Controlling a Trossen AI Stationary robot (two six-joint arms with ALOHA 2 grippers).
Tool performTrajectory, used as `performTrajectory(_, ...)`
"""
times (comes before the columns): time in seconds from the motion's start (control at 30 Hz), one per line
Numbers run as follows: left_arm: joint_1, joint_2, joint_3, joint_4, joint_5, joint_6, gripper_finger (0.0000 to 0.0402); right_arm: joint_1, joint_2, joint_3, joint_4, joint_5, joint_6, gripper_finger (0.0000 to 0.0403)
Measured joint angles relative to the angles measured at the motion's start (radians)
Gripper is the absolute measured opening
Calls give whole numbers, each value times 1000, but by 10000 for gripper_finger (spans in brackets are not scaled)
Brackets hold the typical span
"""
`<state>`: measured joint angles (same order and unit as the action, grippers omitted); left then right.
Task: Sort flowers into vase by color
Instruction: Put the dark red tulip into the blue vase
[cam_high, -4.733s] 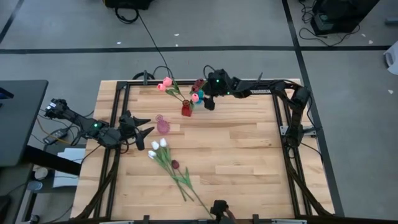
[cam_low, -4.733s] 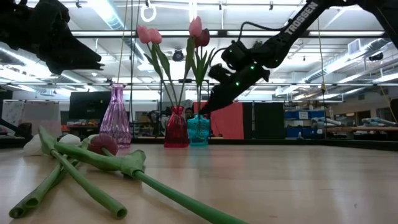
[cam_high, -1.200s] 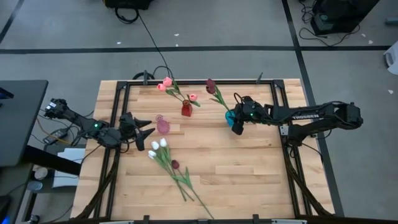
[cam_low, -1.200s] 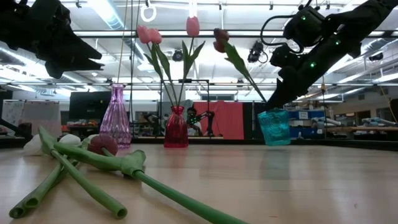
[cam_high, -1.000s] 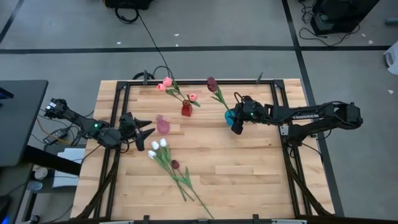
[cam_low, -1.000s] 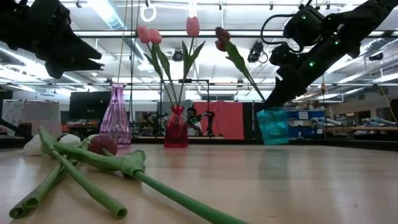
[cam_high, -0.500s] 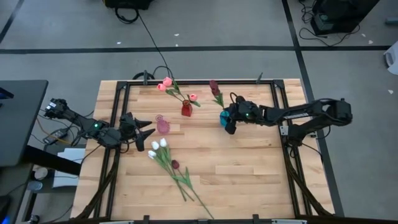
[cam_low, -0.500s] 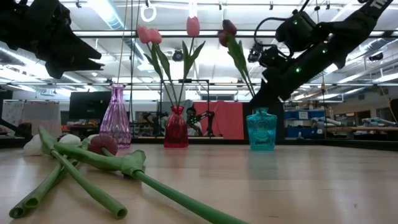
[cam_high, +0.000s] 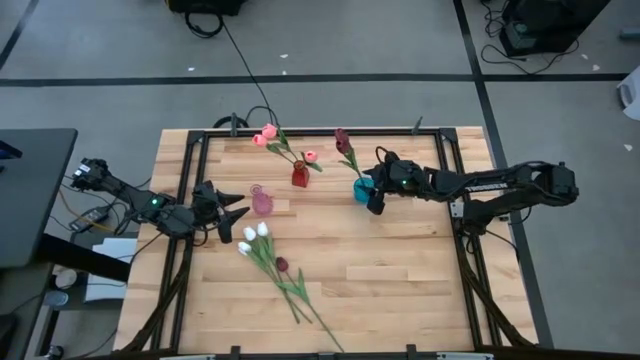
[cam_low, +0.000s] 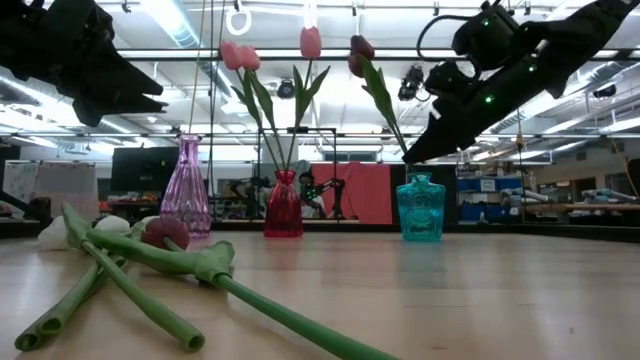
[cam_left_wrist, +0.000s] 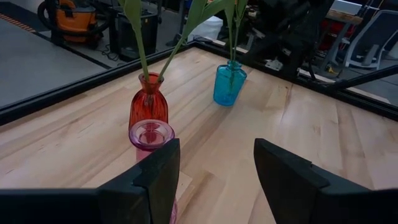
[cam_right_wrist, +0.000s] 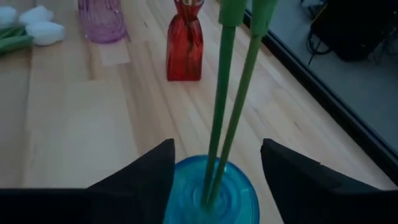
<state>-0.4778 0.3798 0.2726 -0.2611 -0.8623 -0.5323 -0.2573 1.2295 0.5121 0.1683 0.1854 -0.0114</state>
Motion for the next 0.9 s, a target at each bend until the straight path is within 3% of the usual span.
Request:
performTrajectory(0.3, 0, 0, 0, 0, 0, 0, 211, 10, -189, 14, -263, -3, 76, 301)
performTrajectory(0.47, 0, 0, 0, 0, 0, 0, 211, 150, -242, 52, -413, 13, 176, 293)
performTrajectory(0.7, 0, 0, 0, 0, 11, -3, 211, 457, -154, 73, -351, 175, 307, 266)
performTrajectory(0.9, 0, 0, 0, 4, 46, -59, 211, 620, -7, 144, -319, 208, 444, 250)
